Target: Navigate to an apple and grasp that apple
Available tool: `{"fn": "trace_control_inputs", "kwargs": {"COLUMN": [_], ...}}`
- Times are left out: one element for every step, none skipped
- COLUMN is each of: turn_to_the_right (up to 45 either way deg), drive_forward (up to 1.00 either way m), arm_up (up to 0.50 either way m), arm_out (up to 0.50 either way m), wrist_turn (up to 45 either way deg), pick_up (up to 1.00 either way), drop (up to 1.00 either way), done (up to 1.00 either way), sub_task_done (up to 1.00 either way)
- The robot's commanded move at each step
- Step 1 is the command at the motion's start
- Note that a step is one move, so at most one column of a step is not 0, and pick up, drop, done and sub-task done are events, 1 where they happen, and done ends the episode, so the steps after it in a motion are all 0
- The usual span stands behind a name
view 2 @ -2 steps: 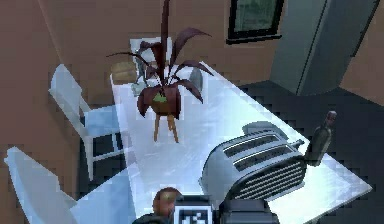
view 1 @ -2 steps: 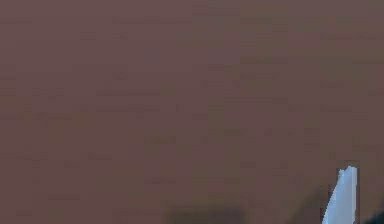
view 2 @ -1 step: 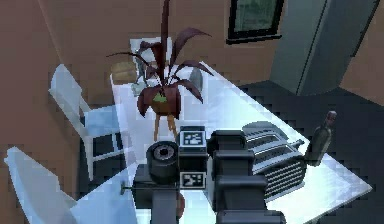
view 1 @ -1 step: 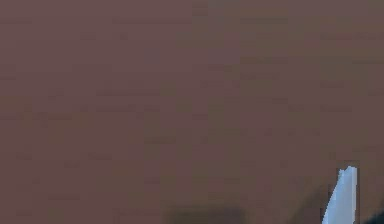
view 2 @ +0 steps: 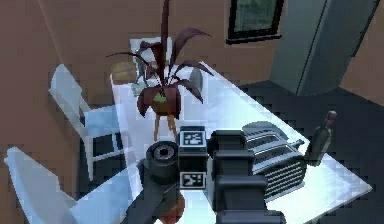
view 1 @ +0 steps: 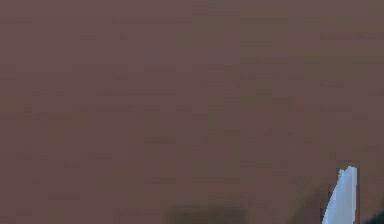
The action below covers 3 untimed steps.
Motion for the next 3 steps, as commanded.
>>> {"fn": "trace_control_inputs", "kwargs": {"turn_to_the_right": [0.0, 0.0, 0.0], "drive_forward": [0.0, 0.0, 0.0], "arm_up": [0.0, 0.0, 0.0], "arm_out": [0.0, 0.0, 0.0], "wrist_turn": [45.0, 45.0, 30.0], "pick_up": [0.0, 0.0, 0.0], "drop": [0.0, 0.0, 0.0], "done": [0.0, 0.0, 0.0], "sub_task_done": [0.0, 0.0, 0.0]}}
